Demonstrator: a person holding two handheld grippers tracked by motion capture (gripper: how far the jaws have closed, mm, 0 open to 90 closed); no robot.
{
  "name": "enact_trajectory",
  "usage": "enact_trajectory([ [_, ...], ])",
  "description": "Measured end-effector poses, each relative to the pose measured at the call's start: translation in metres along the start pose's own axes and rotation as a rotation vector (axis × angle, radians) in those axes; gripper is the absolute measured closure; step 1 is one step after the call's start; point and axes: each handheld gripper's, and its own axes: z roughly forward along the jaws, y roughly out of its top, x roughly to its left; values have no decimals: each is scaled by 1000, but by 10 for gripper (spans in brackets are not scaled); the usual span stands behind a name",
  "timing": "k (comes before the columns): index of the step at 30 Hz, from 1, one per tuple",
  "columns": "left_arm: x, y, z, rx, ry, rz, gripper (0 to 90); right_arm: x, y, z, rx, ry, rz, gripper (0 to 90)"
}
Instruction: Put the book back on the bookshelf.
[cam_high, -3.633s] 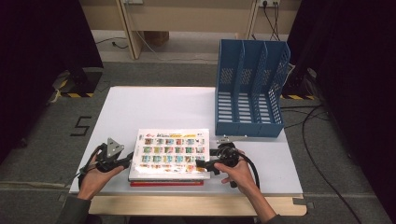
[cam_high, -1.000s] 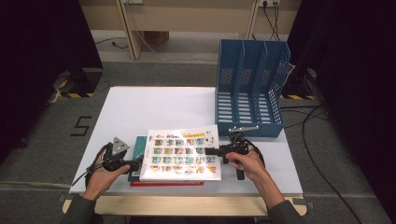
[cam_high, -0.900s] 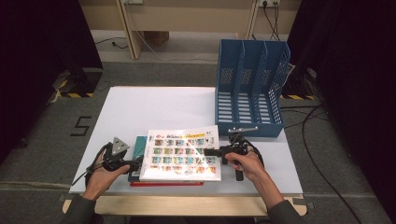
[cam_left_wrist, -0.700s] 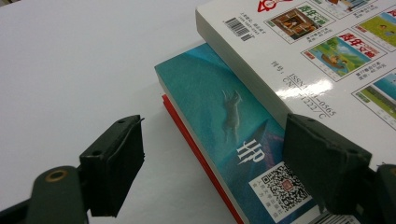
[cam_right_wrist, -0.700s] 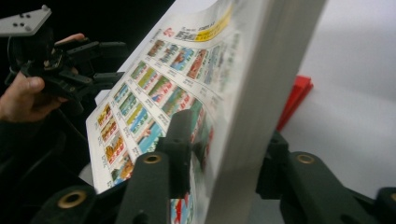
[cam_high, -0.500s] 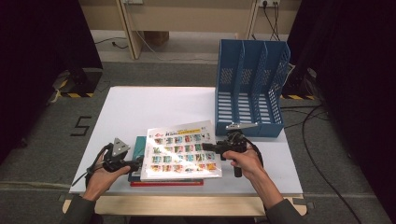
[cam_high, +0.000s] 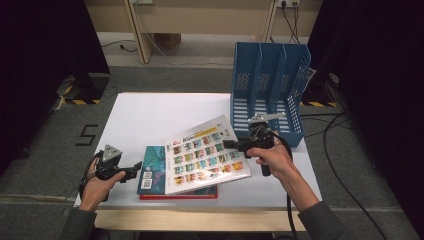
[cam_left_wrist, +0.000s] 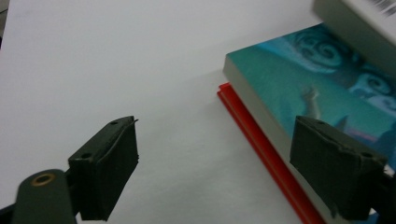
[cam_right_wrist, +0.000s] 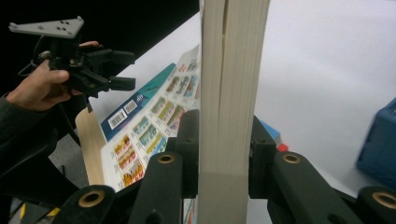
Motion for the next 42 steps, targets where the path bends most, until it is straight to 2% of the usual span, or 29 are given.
enact_trajectory([
  [1,2,-2,1,4,7,-3,147,0,0,0,0,0,0,733],
  [5,12,-6,4,22,34,-11,148,7,16,-19,15,-33,-49,734],
  [8,18,-8,4,34,72,2,148,11,23,-32,28,-61,-69,734],
  [11,23,-13,7,51,79,-12,148,14,27,-43,34,-78,-77,734],
  [15,26,-18,13,83,72,-5,148,15,31,-56,70,-107,-93,735],
  [22,24,-23,21,130,52,18,148,19,37,-80,89,-165,-110,735],
  [26,24,-24,22,134,45,20,148,21,37,-92,104,-197,-103,736],
  [30,25,-25,23,131,36,13,146,24,42,-104,118,-222,-125,736],
  [32,26,-25,23,131,35,12,146,27,43,-106,138,-234,-139,735],
  [34,25,-25,23,130,36,14,147,29,42,-101,184,-281,-161,734],
  [36,25,-25,23,129,37,17,147,23,42,-102,190,-322,-141,731],
  [38,26,-25,23,129,32,11,146,21,44,-102,198,-324,-130,733],
  [42,26,-25,24,129,30,10,144,23,49,-100,215,-309,-138,732],
])
